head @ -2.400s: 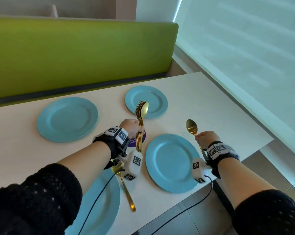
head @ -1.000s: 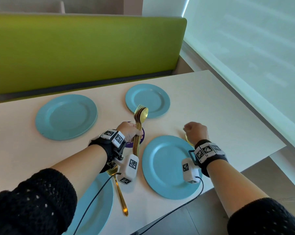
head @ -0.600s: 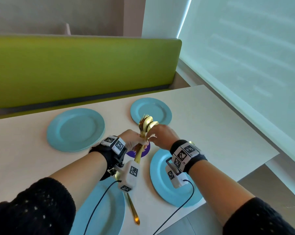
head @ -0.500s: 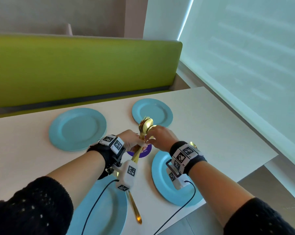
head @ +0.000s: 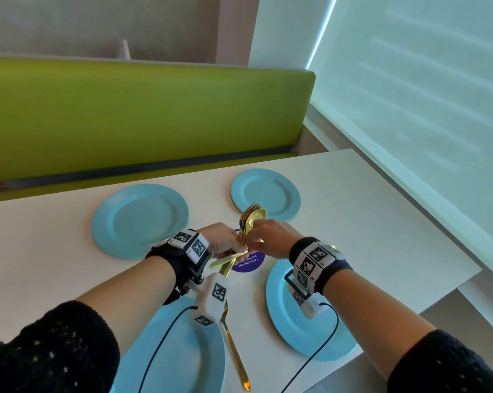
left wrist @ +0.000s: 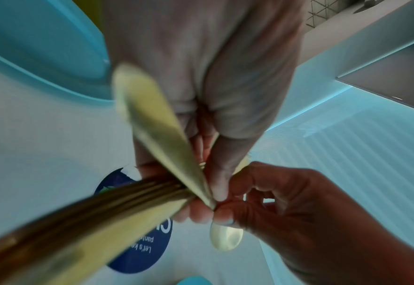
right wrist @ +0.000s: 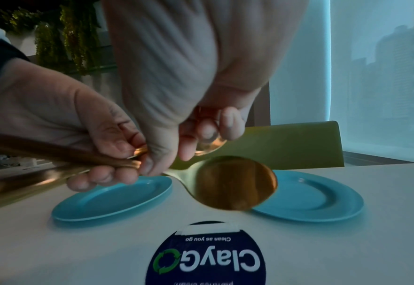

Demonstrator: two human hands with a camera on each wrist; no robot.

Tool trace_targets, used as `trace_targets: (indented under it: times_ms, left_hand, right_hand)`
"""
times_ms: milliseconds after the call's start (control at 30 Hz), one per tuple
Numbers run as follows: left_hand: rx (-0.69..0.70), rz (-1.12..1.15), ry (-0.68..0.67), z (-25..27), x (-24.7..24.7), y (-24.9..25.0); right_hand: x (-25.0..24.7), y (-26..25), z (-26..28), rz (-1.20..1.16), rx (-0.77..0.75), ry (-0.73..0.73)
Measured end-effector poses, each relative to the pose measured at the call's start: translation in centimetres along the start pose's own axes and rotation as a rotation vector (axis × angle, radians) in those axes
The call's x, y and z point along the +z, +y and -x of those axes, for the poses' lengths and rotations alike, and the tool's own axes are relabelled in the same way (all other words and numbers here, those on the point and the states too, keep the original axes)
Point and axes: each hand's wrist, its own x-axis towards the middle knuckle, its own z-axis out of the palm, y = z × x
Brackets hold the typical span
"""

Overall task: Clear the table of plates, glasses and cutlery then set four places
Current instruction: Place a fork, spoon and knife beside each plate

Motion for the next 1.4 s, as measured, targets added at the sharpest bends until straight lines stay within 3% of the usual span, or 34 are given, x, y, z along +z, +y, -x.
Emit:
trace_targets:
  times_ms: [200,367,533,733,933,1400]
  left_hand:
    - [0.005,0.006,0.211,-3.5,-3.0,1.6]
    - [-0.067,0.145,0.421,-6.7,-6.3,2.2]
    - [-0.096,0.143,0.441,-9.4,-7.7,1.9]
    - [-0.108,0.142,0.451,-12.1,-7.7,2.5]
    - [-0.125,0.173,0.465,-14.1,-7.8,2.6]
    - [-0.192,0.209,0.455,-15.5,-8.1,2.1]
  right_hand:
    - [-1.3,4.1,-3.3,0.014,0.094,0.041]
    - [-2.7,11.8,-6.6,-0.055,0.420,0.108]
    - [-3.4,18.9,-9.3,0.004,0.663,0.088]
    - [-2.2,23.4,-12.1,-0.044,0.866,0.055]
    - [-0.4,25.3,-14.7,-0.059,0.923,0.004]
    - [1.5,26.3,-17.2,-0.210,0.959,0.117]
